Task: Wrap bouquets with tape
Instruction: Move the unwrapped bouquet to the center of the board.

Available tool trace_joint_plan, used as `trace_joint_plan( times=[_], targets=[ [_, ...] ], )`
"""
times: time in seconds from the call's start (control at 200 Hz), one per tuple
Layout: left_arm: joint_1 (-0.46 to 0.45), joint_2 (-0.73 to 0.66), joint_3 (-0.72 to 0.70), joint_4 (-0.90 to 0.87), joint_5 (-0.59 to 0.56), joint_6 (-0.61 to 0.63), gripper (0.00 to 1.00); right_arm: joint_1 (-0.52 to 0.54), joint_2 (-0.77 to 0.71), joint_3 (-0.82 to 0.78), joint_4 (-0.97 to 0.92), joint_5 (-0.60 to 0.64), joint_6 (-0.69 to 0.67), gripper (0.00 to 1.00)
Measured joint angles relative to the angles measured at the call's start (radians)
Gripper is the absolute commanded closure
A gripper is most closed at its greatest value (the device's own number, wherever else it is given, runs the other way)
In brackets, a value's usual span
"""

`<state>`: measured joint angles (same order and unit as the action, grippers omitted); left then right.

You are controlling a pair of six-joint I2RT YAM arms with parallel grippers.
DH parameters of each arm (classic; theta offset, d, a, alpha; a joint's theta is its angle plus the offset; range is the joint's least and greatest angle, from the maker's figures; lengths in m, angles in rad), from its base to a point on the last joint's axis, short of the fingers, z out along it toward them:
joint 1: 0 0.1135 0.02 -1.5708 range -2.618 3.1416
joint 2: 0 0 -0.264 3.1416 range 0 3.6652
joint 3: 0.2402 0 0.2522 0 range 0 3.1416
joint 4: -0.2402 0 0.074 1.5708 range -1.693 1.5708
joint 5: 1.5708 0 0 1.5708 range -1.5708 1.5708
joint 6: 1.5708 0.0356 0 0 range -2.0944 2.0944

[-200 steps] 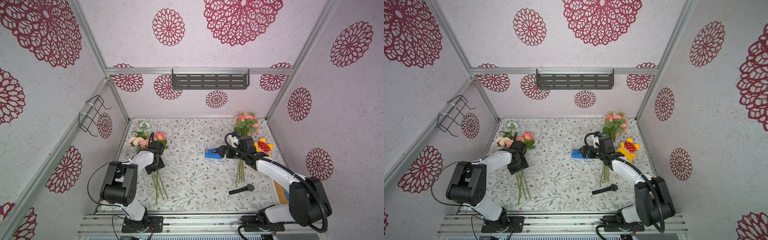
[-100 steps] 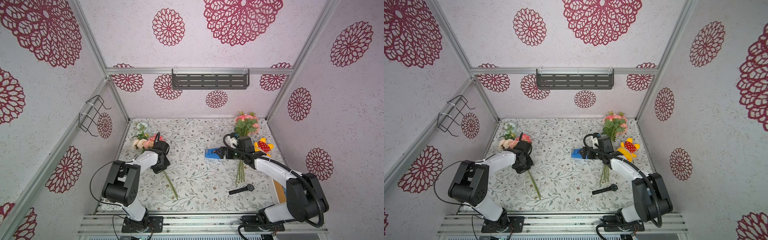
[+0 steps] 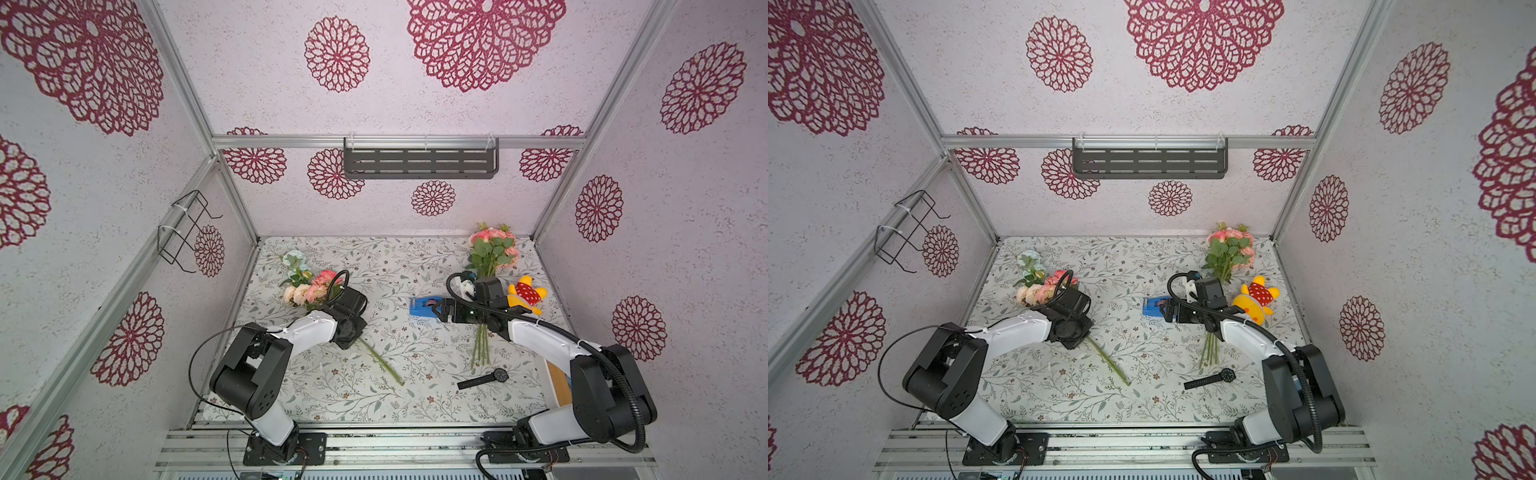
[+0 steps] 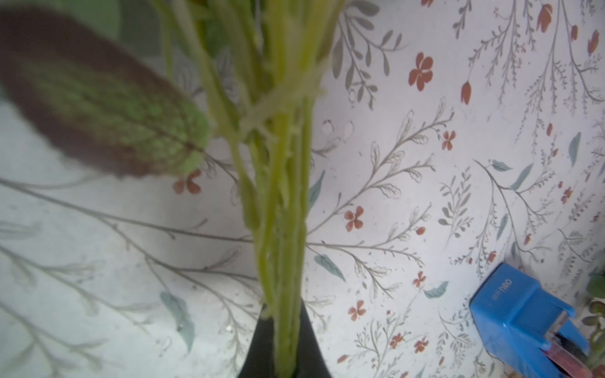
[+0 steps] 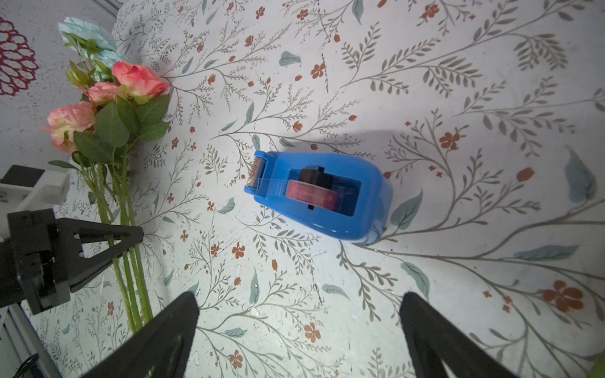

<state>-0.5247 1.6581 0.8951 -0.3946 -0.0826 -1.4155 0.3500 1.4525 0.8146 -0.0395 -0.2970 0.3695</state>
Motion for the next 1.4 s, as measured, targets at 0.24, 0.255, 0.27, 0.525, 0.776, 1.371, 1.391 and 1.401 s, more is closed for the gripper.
trace_joint_plan(
  times=[0.24, 0.255, 0.27, 0.525, 0.776, 1.371, 1.391, 1.401],
  targets=[
    [-0.078, -0.001, 0.022, -0.011, -0.054, -0.145, 0.88, 0.0, 0.047, 0.001, 0.002, 0.051, 0.026, 0.02],
    [-0.08, -0.001, 0.022, -0.011, -0.054, -0.15, 0.86, 0.0, 0.051, 0.001, 0.001, 0.056, 0.027, 0.02],
    [-0.08, -0.001, 0.022, -0.011, -0.055, -0.154, 0.84, 0.0, 0.053, 0.002, 0.0, 0.059, 0.027, 0.02],
    [-0.077, 0.0, -0.029, 0.015, -0.056, -0.221, 0.63, 0.0, 0.118, 0.089, -0.011, 0.11, 0.043, 0.06],
    [-0.07, -0.003, -0.02, 0.045, -0.056, -0.192, 0.24, 0.0, 0.143, 0.136, -0.01, 0.134, 0.074, 0.21],
    [-0.066, -0.121, 0.1, -0.047, -0.129, 0.046, 0.14, 0.0, 0.342, 0.268, -0.039, 0.179, 0.046, 0.69],
    [-0.066, -0.13, 0.105, -0.05, -0.134, 0.06, 0.15, -0.001, 0.349, 0.276, -0.042, 0.173, 0.039, 0.7],
    [-0.066, -0.134, 0.107, -0.051, -0.135, 0.068, 0.15, -0.001, 0.352, 0.28, -0.043, 0.17, 0.032, 0.7]
  ],
)
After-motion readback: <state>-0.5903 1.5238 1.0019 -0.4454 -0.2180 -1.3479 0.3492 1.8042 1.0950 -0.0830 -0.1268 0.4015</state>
